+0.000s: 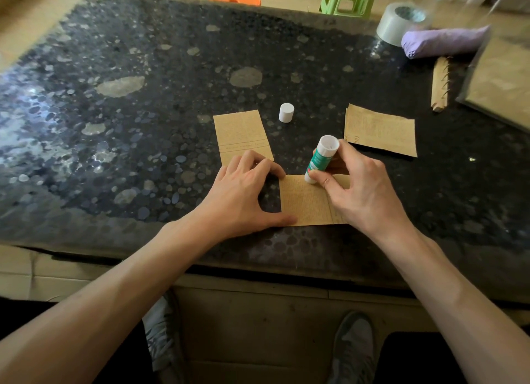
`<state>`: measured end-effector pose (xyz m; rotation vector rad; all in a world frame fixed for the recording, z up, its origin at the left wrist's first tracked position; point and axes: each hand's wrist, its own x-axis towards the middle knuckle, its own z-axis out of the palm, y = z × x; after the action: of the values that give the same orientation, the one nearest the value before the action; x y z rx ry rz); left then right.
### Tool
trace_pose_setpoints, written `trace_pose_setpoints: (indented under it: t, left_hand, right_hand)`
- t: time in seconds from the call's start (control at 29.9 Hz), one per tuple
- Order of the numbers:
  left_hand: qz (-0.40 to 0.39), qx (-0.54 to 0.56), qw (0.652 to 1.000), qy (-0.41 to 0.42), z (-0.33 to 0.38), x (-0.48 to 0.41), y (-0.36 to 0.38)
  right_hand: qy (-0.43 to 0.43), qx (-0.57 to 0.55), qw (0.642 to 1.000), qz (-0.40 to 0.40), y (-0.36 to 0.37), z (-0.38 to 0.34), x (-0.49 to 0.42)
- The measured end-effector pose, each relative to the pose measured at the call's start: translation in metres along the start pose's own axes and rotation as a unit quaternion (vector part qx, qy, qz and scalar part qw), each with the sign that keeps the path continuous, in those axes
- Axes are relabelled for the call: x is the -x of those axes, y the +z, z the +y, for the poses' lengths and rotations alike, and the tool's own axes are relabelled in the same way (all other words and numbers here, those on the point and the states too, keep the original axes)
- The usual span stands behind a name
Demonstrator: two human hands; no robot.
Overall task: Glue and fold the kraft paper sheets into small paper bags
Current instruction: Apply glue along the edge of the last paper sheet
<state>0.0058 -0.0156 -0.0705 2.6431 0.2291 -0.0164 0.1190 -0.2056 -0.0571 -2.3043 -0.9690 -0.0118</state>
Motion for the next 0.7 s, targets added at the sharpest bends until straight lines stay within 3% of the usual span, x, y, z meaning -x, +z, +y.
trace_pose_setpoints:
  t: [0.7]
  left_hand:
    - [0.002, -0.002, 1.000, 0.004, -0.0004, 0.0003, 0.0004]
  right_hand:
    - [0.011, 0.005, 1.000, 0.013, -0.0055, 0.0054, 0.0031]
